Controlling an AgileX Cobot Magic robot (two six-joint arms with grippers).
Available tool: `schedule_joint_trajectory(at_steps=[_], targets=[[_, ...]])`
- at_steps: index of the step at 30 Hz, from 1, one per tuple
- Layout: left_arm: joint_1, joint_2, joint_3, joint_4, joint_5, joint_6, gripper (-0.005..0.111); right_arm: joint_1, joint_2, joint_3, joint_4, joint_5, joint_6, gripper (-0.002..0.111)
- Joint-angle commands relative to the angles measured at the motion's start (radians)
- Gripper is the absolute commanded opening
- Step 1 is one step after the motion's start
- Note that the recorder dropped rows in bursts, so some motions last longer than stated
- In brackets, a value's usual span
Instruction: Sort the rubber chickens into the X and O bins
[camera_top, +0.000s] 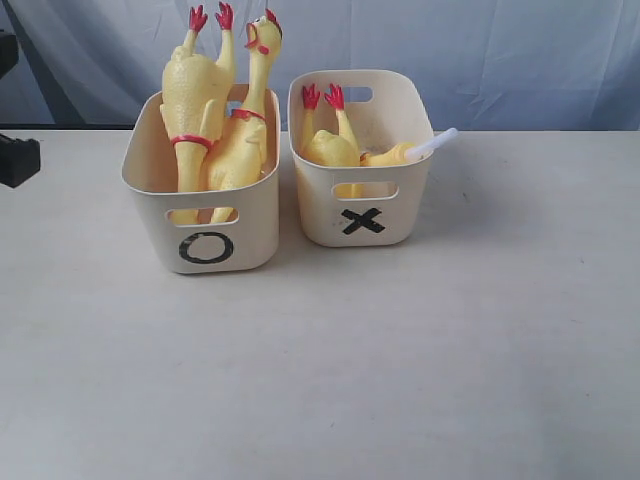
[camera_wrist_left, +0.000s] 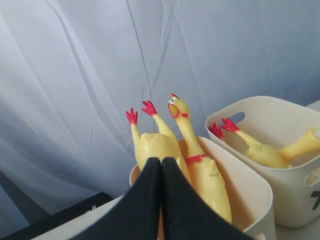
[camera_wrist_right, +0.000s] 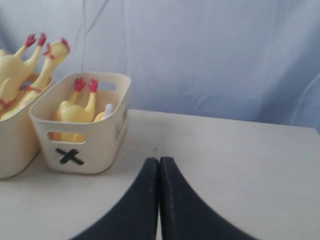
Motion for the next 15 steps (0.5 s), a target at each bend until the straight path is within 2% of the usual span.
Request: schedule_joint_trajectory(at_steps=[1, 6, 15], targets=[[-0.002, -0.096, 0.005, -0.006, -0.003, -0.002, 0.000, -0.132, -0.090, 0.004, 0.000, -0.006, 0.001, -0.001], [0.046, -0.278, 0.005, -0.006, 0.005, -0.002, 0.000, -0.227, -0.169, 0.004, 0.000, -0.006, 0.001, -0.001], [0.275, -0.553, 0.005, -0.006, -0.013, -0.002, 0.000, -0.342, -0.169, 0.004, -0.027, 0.004, 0.001, -0.001]])
